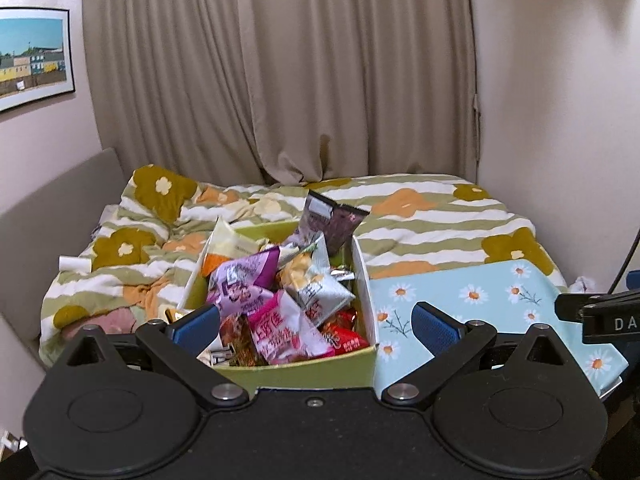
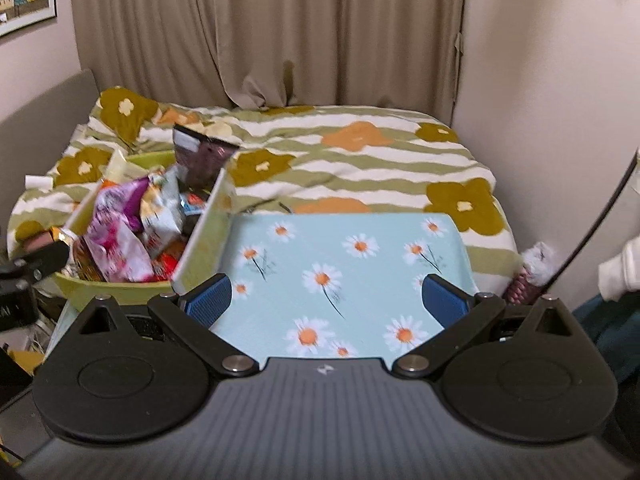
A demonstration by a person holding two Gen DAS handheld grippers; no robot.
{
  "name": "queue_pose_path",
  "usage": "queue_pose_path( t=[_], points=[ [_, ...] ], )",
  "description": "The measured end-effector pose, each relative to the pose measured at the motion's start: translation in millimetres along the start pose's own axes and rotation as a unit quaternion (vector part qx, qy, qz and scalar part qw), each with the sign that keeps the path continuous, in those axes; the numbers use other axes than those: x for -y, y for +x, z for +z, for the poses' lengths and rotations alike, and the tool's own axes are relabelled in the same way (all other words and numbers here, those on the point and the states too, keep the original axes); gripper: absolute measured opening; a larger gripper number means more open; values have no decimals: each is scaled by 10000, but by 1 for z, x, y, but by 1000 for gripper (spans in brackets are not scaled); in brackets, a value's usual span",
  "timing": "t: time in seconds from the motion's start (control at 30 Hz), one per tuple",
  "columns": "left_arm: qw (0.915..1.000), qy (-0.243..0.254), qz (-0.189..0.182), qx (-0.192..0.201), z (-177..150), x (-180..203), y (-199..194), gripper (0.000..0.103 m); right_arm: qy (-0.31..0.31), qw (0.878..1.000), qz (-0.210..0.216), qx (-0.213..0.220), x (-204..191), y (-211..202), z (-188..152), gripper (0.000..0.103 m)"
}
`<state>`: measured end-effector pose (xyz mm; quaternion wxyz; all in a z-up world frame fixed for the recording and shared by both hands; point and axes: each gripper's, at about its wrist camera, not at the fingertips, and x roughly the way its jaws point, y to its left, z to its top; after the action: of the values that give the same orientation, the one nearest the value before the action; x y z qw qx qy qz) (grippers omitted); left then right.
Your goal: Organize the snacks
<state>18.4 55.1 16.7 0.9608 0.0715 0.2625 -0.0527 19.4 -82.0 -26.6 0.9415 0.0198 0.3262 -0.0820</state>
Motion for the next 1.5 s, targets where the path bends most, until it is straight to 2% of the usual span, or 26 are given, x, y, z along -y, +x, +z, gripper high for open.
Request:
queue_pose_path(
  t=[0.13,1.5],
  points=[
    [9999,-59,27,-96,-1,0,2,103,53,10000,12,-66,6,1,-5,103],
    [9995,-202,136,-178,-5,6,-4,103,249,9996,104,-123,17,-1,-12,103]
  ],
)
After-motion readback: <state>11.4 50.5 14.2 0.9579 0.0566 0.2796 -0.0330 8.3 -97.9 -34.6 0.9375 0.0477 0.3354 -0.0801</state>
